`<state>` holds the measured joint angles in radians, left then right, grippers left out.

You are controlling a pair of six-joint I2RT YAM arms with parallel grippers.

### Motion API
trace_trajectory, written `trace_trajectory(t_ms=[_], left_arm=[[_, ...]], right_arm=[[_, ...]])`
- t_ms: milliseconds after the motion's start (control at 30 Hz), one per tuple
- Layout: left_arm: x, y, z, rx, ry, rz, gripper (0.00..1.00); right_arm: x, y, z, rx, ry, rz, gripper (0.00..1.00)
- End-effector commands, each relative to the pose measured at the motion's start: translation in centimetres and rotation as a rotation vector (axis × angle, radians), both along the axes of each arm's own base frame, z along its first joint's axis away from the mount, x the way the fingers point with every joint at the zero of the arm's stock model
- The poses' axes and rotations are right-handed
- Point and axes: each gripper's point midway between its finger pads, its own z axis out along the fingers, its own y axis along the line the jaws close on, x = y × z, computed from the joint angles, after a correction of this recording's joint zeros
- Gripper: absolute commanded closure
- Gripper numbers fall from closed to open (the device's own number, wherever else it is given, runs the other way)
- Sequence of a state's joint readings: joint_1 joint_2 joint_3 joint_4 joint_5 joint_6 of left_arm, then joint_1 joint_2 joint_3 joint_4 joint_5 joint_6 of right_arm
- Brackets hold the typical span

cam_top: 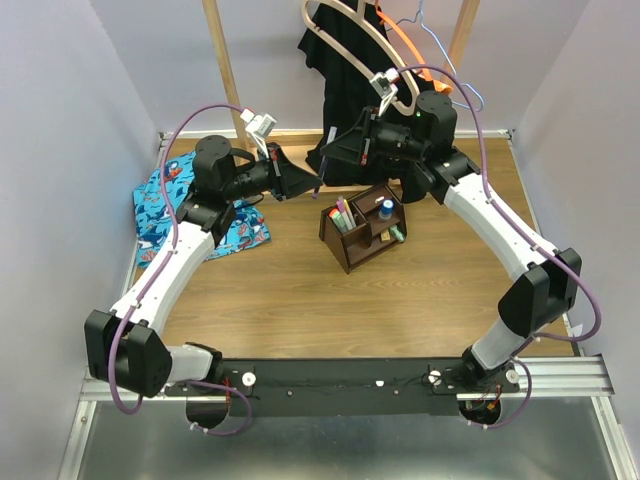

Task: Sort the stationery into containers
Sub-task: Close the pen cap on the pen, then place the pen in the storage box.

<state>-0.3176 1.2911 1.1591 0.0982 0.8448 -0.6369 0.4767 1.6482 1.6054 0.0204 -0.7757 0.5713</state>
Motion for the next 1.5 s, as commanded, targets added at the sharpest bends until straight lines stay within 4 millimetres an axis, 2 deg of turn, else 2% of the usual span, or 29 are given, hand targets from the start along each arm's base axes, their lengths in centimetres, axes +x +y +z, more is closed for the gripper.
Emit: trace_trajectory(t_ms=[0, 100, 133, 167, 200, 233, 267, 333, 367, 400, 433, 467, 567, 600, 667, 700, 800, 867, 967, 1167, 1300, 1467], left_arm=[[-0.4, -0.4, -0.3, -0.004, -0.006, -0.033, 1.0], [0.2, -0.2, -1.3, 0.024, 0.018, 0.006, 1.0], [0.4, 0.0, -1.7, 0.038, 0.022, 0.025, 0.96], [0.6, 0.2, -2.1, 0.053, 0.027, 0.038, 0.78], [0.7, 0.5, -2.5, 0.077, 0.018, 0.047, 0.71], [0.9, 0.8, -2.8, 0.096, 0.024, 0.07, 0.65], [1.0, 1.1, -3.1, 0.111, 0.02, 0.08, 0.56], [0.9, 1.7, -3.2, 0.146, -0.002, 0.09, 0.5], [1.1, 2.2, -3.5, 0.161, -0.002, 0.103, 0.39], [0.9, 2.6, -3.8, 0.181, 0.007, 0.11, 0.36], [0.9, 3.0, -4.0, 0.206, -0.016, 0.116, 0.35], [1.1, 3.4, -4.3, 0.223, -0.018, 0.134, 0.33], [1.2, 4.8, -5.4, 0.279, -0.022, 0.175, 0.3], [1.3, 5.2, -5.9, 0.288, -0.013, 0.187, 0.3], [1.4, 5.7, -6.2, 0.297, -0.009, 0.198, 0.3], [1.5, 5.9, -6.6, 0.303, 0.001, 0.204, 0.3], [1.7, 6.2, -6.8, 0.307, 0.007, 0.213, 0.3], [1.8, 6.3, -6.8, 0.306, 0.007, 0.213, 0.3], [1.8, 6.3, -6.9, 0.306, 0.011, 0.214, 0.3], [1.8, 6.5, -7.5, 0.305, 0.034, 0.217, 0.3], [2.0, 6.5, -7.9, 0.305, 0.045, 0.218, 0.3], [2.3, 6.5, -8.2, 0.299, 0.057, 0.221, 0.3]], right_arm=[[0.2, 0.1, 1.3, 0.015, -0.073, 0.022, 0.83], [-0.1, 0.0, 1.3, 0.002, -0.115, 0.036, 0.98], [-0.2, -0.1, 0.5, -0.02, -0.107, 0.037, 0.99], [-0.2, -0.3, 0.2, -0.036, -0.118, 0.029, 0.99], [-0.4, -0.7, 0.0, -0.06, -0.144, 0.026, 0.99], [-0.7, -0.9, -1.5, -0.093, -0.121, 0.026, 0.99], [-0.6, -1.3, -2.2, -0.119, -0.13, 0.007, 0.99], [-1.3, -2.3, -2.9, -0.162, -0.196, -0.013, 0.99], [-1.0, -2.9, -5.0, -0.207, -0.187, -0.047, 0.99], [-0.9, -3.4, -5.6, -0.24, -0.229, -0.061, 0.99], [-1.2, -4.0, -5.7, -0.261, -0.256, -0.076, 0.99], [-1.3, -4.4, -7.4, -0.298, -0.255, -0.089, 0.99], [-1.3, -5.7, -8.4, -0.358, -0.366, -0.122, 1.0], [-1.4, -6.1, -9.8, -0.392, -0.393, -0.116, 0.99], [-1.2, -6.6, -10.0, -0.409, -0.45, -0.135, 0.99], [-1.1, -6.9, -10.9, -0.436, -0.472, -0.139, 0.99], [-0.5, -7.2, -11.6, -0.47, -0.525, -0.152, 1.0], [-0.5, -7.4, -12.5, -0.486, -0.518, -0.151, 1.0], [0.2, -7.2, -12.7, -0.48, -0.548, -0.168, 0.99], [1.1, -6.9, -14.5, -0.494, -0.536, -0.168, 0.99], [1.5, -6.5, -14.7, -0.481, -0.538, -0.162, 0.99], [2.0, -6.0, -16.3, -0.483, -0.511, -0.149, 0.99]])
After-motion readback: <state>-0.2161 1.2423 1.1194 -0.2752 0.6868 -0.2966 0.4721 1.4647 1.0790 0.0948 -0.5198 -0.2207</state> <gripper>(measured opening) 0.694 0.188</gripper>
